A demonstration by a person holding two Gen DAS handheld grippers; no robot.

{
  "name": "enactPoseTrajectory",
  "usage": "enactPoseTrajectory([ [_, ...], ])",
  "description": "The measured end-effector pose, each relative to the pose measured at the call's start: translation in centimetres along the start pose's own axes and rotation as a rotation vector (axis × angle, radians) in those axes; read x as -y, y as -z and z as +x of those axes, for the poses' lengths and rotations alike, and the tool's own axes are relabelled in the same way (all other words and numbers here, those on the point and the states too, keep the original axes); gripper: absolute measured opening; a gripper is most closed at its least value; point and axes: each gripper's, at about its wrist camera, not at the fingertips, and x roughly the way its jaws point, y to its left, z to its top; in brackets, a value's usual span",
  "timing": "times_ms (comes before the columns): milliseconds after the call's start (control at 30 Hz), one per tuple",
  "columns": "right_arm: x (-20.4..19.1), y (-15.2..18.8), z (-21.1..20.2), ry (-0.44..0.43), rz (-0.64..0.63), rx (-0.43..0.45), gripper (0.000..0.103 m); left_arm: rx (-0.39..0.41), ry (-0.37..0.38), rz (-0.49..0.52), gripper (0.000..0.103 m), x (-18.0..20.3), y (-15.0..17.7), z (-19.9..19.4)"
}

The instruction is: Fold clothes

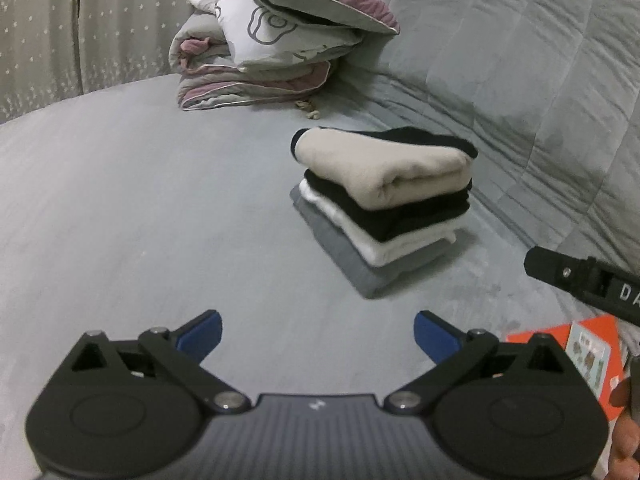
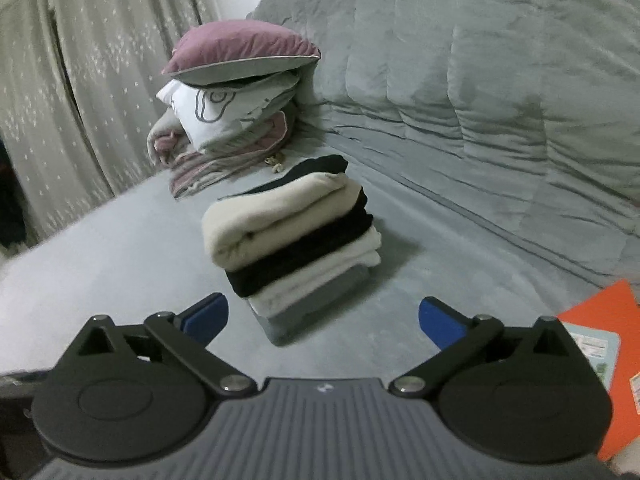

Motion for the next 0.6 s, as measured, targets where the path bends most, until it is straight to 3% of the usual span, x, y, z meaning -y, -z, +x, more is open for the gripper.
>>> enactPoseTrajectory([
  [100, -0.5, 0.8, -0.2, 0.035, -0.040, -0.004, 0.103, -0.011, -0.049, 0.011, 0.102, 0.0, 0.6, -0.3],
  [267, -0.7, 1.6, -0.6, 0.072, -0.095, -0.024, 0.103, -0.069, -0.046, 0.000, 0.102, 0.0, 1.0, -0.1],
  [600, -0.1, 1.9, -0.9, 0.098, -0.082, -0.043, 0.103, -0.062, -0.055, 0.003, 0.102, 1.2, 0.0, 1.4],
])
